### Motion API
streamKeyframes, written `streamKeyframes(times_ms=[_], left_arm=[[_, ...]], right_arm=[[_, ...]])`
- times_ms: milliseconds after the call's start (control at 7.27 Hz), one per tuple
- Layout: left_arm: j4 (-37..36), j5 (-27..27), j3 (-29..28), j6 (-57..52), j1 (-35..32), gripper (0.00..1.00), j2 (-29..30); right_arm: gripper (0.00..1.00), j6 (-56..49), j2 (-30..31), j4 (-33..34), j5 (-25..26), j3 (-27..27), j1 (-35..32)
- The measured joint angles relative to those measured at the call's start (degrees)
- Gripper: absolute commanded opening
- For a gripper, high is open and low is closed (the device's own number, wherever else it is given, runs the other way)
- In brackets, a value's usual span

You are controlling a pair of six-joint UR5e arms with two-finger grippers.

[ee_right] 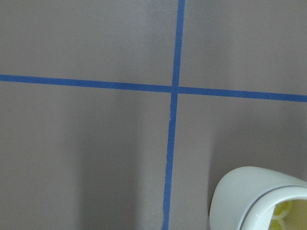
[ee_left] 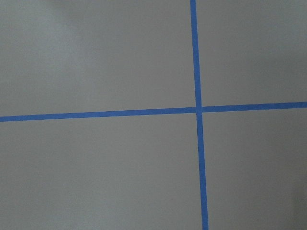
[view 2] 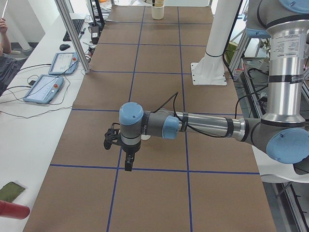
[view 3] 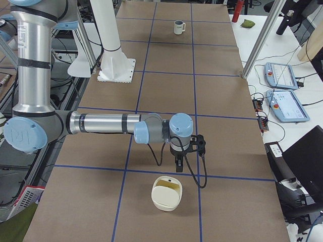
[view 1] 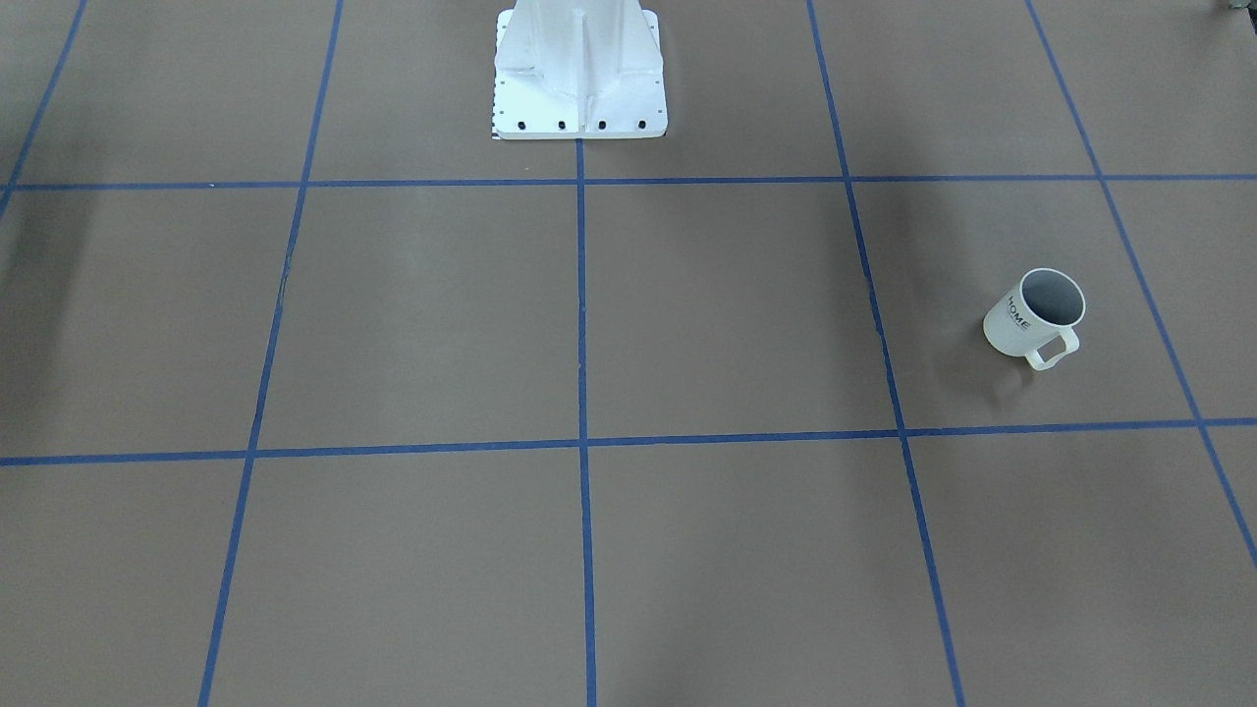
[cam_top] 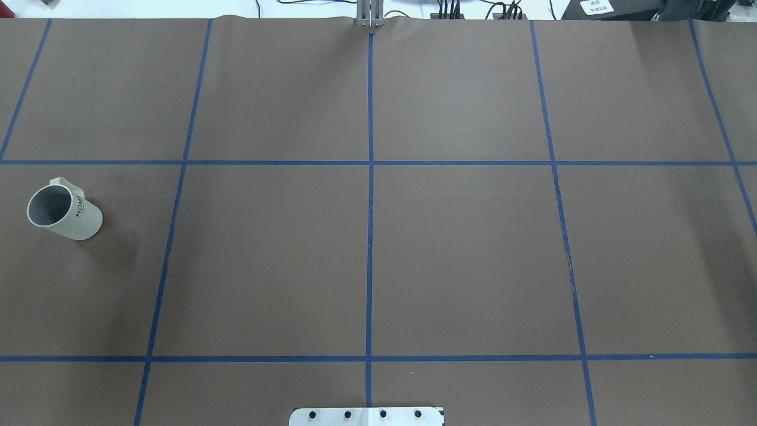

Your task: Left arm hands cup to right arm to dump lemon

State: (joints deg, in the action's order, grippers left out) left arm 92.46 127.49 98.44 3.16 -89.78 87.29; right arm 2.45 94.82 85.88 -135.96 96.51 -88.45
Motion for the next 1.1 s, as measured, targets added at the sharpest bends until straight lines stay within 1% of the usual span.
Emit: streamKeyframes(times_ms=[275,688,1101], left_arm=[[0.0,0.83,0.03,0.01,0.09,1.0,0.02],[0.0,1.17,0.3,0.01,0.13,1.0,0.07],[0.0,1.19,0.08,0.01,0.16,1.0,0.06]], right_arm=[[1.0,-0.06,0.09,0.3,-1.76,0.16,-1.99],[1.0,-0.07,0.31,0.27,-3.45,0.49,-3.14],[1.0,-0.07,0.36,0.07,-3.78,0.59,-3.53]])
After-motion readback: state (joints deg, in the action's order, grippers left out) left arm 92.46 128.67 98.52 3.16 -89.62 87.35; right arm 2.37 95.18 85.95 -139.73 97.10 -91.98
